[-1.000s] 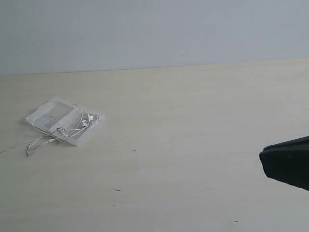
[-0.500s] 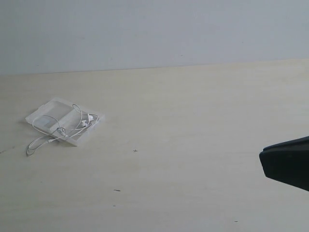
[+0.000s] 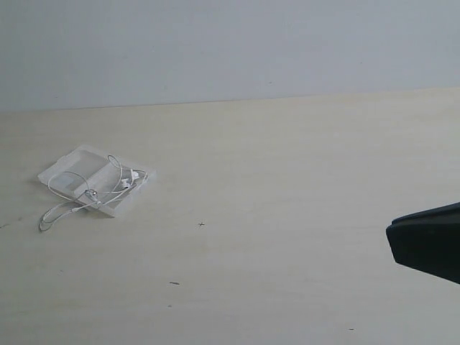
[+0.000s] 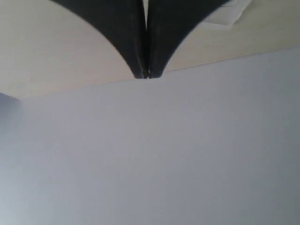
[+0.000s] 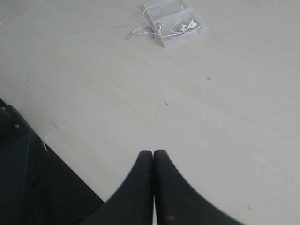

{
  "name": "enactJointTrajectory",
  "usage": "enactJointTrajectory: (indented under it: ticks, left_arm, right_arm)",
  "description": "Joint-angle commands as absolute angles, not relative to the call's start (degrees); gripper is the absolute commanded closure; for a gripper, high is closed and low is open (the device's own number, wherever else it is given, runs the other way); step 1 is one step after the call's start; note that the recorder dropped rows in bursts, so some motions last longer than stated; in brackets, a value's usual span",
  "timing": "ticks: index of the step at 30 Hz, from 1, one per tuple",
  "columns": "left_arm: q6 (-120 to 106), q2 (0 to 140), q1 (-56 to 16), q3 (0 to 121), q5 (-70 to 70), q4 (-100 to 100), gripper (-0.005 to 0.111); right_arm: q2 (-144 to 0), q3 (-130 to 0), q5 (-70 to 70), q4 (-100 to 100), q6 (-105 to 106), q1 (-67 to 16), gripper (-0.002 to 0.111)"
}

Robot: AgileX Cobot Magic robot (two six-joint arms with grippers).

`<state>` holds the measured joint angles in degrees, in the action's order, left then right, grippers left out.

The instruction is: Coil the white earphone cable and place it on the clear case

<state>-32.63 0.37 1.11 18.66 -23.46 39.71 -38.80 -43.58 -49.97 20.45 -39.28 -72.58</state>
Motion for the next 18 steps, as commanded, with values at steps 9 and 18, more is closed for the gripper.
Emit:
enactJointTrajectory:
  ticks: [9,18]
  left_arm:
    - [-32.3,0.0,1.3,18.2,-22.9,23.0,0.107]
    - [-2.0,0.0,1.3,8.0,-18.4,8.7,0.107]
  right_arm:
    - [-38.8,-43.3,-49.6,21.0,-39.0,-72.6,0.108]
    - [-38.8,-43.3,-49.6,21.0,-39.0,-72.6,0.108]
